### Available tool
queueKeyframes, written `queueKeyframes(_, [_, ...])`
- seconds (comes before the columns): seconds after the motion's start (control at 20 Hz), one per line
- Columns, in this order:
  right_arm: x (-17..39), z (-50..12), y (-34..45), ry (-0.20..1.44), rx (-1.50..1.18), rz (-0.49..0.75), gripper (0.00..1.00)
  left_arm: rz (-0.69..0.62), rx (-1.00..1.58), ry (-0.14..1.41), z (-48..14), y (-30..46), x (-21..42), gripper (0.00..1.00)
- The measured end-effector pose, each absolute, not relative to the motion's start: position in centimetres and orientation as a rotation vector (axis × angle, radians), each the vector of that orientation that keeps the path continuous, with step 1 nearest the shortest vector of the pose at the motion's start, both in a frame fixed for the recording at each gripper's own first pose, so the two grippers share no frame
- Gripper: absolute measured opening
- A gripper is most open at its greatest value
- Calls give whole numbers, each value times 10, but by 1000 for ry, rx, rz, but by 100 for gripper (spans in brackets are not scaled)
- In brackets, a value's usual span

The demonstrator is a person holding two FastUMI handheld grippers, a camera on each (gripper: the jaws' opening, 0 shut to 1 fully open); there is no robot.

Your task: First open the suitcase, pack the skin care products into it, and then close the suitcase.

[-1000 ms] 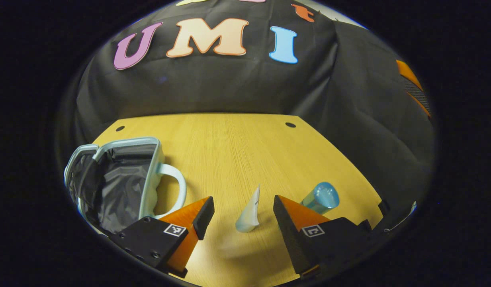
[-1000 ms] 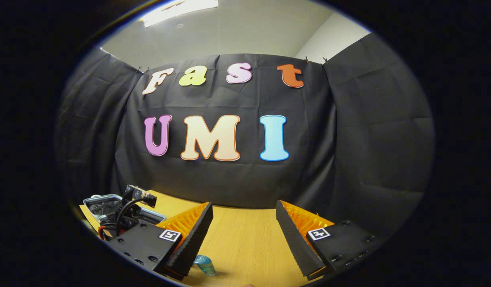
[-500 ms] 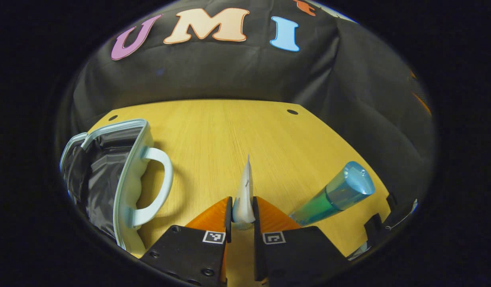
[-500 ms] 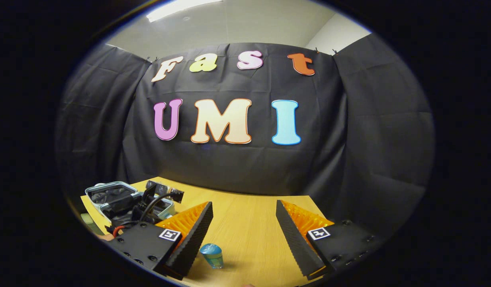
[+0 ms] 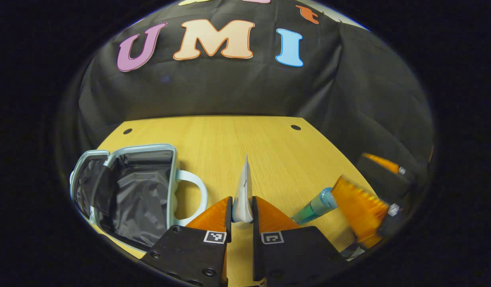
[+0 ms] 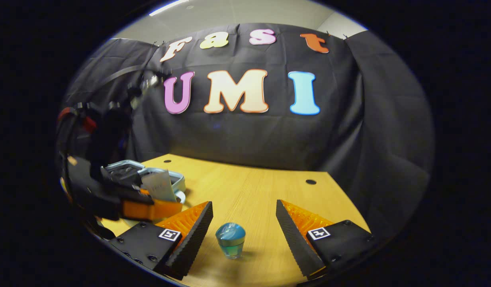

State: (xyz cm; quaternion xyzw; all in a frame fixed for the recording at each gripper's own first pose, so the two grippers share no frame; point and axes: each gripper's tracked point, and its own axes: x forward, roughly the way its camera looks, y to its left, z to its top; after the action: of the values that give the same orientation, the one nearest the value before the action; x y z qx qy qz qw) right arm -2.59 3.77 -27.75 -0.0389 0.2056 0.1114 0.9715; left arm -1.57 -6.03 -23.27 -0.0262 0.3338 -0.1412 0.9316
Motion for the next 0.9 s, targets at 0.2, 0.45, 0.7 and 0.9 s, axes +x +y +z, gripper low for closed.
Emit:
queueKeyframes(0.2, [-40,-327,41,505,-96,238,100,-234,-67,663,-212,-38,-21,17])
queueKeyframes(0.45, [-53,-365,41,562,-102,259,90,-162,-49,658,-204,-8,-30,17])
queueKeyframes(0.7, [-49,-369,47,592,-45,293,53,-96,-39,699,-212,23,-47,17])
queueKeyframes(0.9, [-47,-350,61,626,7,328,45,-47,-30,765,-223,60,-54,17])
